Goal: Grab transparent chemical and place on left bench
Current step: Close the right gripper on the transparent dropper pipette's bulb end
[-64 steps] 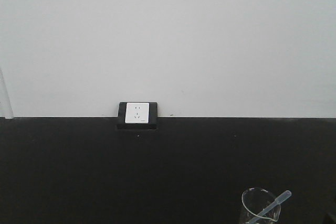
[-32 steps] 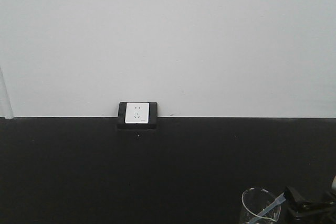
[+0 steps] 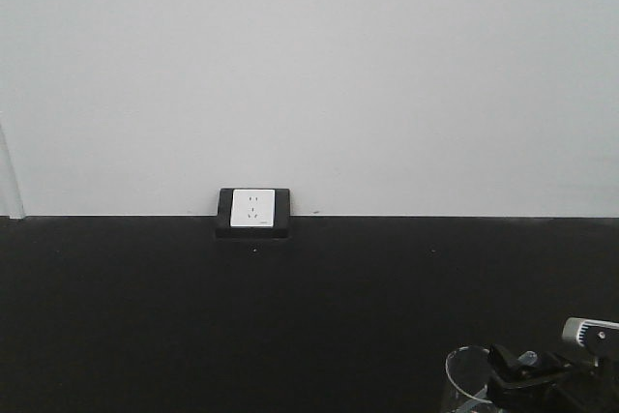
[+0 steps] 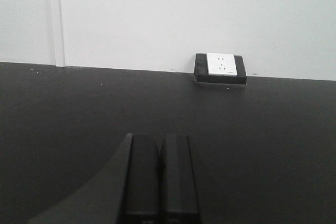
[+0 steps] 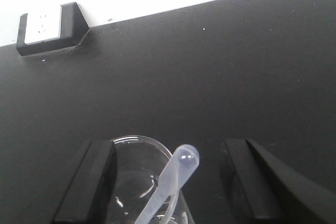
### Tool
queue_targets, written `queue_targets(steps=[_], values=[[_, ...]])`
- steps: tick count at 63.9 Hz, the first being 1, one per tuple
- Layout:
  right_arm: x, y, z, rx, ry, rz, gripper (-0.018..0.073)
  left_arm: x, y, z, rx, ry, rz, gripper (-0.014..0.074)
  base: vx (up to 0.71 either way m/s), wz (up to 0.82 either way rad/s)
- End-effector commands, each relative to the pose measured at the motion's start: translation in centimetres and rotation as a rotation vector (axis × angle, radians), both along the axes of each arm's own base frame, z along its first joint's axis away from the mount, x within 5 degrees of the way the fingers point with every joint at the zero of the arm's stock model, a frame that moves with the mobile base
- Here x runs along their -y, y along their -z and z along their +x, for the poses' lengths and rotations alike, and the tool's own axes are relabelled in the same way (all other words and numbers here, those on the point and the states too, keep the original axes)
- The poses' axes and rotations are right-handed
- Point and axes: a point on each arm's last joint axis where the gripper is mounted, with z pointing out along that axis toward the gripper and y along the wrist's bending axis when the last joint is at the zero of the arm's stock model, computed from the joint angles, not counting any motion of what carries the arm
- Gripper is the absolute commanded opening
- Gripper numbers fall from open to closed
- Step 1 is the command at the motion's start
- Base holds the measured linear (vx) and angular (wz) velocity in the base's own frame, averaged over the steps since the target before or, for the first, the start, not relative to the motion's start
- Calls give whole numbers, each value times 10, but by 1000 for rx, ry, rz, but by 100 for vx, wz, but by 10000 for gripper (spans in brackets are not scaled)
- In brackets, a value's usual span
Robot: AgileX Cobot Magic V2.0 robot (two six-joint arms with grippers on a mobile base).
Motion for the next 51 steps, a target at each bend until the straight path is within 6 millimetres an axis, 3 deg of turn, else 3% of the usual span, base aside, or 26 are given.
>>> queue_targets(steps=[1,30,51], values=[[-1,-22,7,143,-5,20,470,0,-3,-1,81,1,-14,-3,0,0],[-1,-20,7,123,-3,17,218,0,-3,-1,81,1,-14,-3,0,0],[-1,-20,7,125,-4,15,201,0,-3,-1,81,1,-14,-3,0,0]])
